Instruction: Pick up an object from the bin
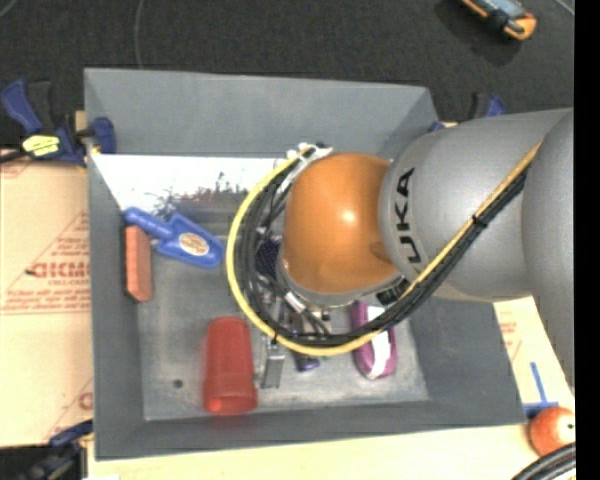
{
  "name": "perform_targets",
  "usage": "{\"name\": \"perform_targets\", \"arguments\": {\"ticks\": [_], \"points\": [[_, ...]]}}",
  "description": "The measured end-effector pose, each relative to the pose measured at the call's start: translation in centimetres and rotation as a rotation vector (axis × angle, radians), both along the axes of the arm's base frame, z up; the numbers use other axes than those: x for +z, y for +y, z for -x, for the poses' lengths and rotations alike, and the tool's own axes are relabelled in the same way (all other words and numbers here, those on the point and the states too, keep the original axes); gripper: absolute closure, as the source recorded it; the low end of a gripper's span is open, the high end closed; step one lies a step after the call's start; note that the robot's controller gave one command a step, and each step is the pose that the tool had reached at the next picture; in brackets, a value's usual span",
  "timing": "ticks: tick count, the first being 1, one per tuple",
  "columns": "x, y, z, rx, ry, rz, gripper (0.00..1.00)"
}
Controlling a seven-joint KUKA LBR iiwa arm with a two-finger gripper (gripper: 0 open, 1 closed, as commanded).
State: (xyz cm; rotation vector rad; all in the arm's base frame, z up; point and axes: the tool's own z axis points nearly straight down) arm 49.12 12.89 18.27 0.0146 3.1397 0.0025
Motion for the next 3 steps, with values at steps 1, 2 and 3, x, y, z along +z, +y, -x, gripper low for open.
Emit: {"name": "perform_targets", "arguments": {"ticks": [1, 2, 3], "points": [[0.0, 0.0, 0.0, 0.000, 0.000, 0.000, 1.00], [0.0, 0.0, 0.0, 0.000, 0.000, 0.000, 1.00], [-2.3, 7.0, -4.4, -0.055, -0.005, -0.005, 1.00]]}}
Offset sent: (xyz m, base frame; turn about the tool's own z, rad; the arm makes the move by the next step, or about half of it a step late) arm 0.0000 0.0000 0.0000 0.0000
